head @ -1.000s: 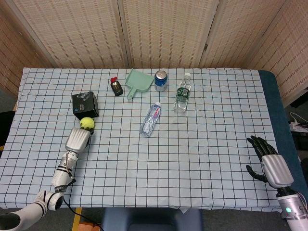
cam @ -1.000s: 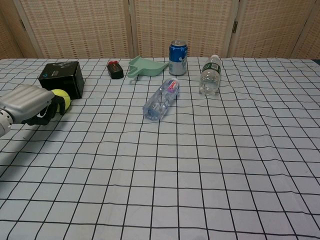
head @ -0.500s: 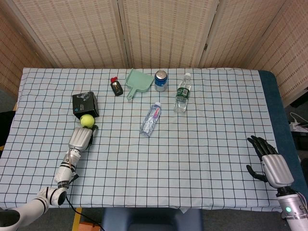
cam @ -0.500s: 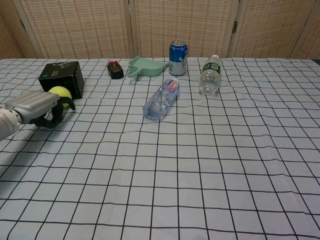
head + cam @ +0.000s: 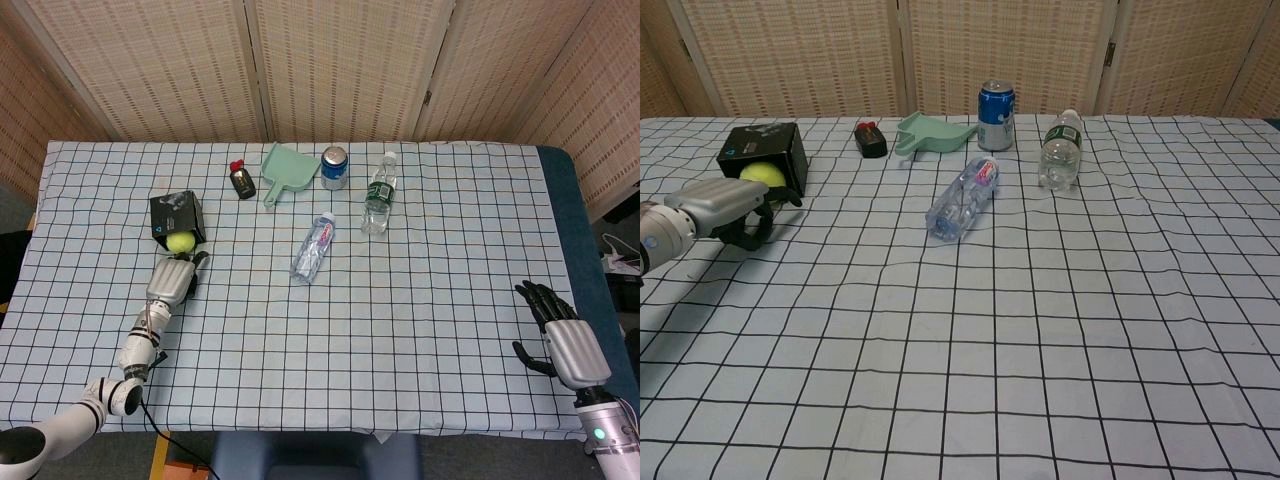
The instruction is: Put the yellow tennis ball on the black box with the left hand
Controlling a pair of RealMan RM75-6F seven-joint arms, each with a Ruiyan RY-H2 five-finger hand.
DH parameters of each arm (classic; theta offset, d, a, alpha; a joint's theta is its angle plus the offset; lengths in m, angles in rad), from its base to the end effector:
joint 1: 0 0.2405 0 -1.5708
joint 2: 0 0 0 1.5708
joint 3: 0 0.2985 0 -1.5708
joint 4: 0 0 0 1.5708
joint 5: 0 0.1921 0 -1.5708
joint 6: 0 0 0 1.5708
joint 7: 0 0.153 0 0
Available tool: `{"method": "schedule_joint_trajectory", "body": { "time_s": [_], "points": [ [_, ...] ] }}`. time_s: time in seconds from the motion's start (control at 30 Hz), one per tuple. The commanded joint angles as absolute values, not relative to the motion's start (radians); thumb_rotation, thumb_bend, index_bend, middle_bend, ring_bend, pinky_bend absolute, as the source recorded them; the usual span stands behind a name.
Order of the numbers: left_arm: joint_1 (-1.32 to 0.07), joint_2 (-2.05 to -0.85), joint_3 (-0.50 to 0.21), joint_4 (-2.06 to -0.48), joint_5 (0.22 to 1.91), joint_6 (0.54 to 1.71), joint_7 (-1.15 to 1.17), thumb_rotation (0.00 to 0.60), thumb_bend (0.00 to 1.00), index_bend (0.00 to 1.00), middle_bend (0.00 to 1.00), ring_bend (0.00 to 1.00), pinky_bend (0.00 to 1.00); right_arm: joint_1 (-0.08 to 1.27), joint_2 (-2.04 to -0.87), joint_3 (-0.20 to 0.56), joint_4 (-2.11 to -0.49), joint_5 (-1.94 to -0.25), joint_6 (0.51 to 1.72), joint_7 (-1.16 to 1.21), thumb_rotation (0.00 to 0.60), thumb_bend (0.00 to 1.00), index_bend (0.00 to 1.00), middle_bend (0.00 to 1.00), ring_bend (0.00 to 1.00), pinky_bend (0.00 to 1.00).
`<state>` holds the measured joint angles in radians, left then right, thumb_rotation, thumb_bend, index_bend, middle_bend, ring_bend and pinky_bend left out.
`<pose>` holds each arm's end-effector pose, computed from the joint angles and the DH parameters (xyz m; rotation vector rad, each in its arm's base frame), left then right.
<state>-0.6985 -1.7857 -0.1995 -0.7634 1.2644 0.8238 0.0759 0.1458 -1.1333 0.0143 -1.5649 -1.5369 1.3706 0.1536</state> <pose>-0.2851 0.4230 -0.0256 -1.7138 -0.8969 -0.6928 -0.3434 -0.2051 0.1701 1.4833 -1.0603 0.9529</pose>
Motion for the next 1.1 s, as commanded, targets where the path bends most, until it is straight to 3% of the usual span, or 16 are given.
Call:
{"method": "schedule_joint_trajectory", "body": {
  "time_s": [0.03, 0.37, 0.8, 0.97, 1.1],
  "points": [
    [-0.709, -1.778, -0.204, -0.768, 1.263, 0.817, 0.058, 0.600, 0.69, 0.15, 0.18, 0.16, 0.33, 0.146, -1.133, 0.015, -1.565, -1.536, 1.370, 0.154, 0.600, 0.27, 0.07, 0.03, 0.00, 0.15],
    [-0.720, -1.754, -0.203, -0.804, 1.273, 0.836, 0.029, 0.600, 0.66, 0.14, 0.16, 0.12, 0.24, 0.147, -1.133, 0.013, -1.564, -1.542, 1.371, 0.159, 0.600, 0.27, 0.07, 0.03, 0.00, 0.15],
    [-0.728, -1.746, -0.197, -0.810, 1.267, 0.825, 0.011, 0.600, 0.59, 0.12, 0.14, 0.09, 0.22, 0.146, -1.132, 0.012, -1.564, -1.546, 1.375, 0.163, 0.600, 0.27, 0.07, 0.03, 0.00, 0.15],
    [-0.737, -1.748, -0.191, -0.801, 1.268, 0.807, -0.001, 0.600, 0.56, 0.06, 0.05, 0.01, 0.22, 0.145, -1.132, 0.013, -1.564, -1.545, 1.377, 0.163, 0.600, 0.27, 0.07, 0.03, 0.00, 0.15],
    [-0.737, -1.745, -0.181, -0.803, 1.276, 0.804, -0.012, 0.600, 0.55, 0.00, 0.00, 0.00, 0.20, 0.145, -1.132, 0.013, -1.563, -1.545, 1.378, 0.164, 0.600, 0.27, 0.07, 0.03, 0.00, 0.15]
  ]
}}
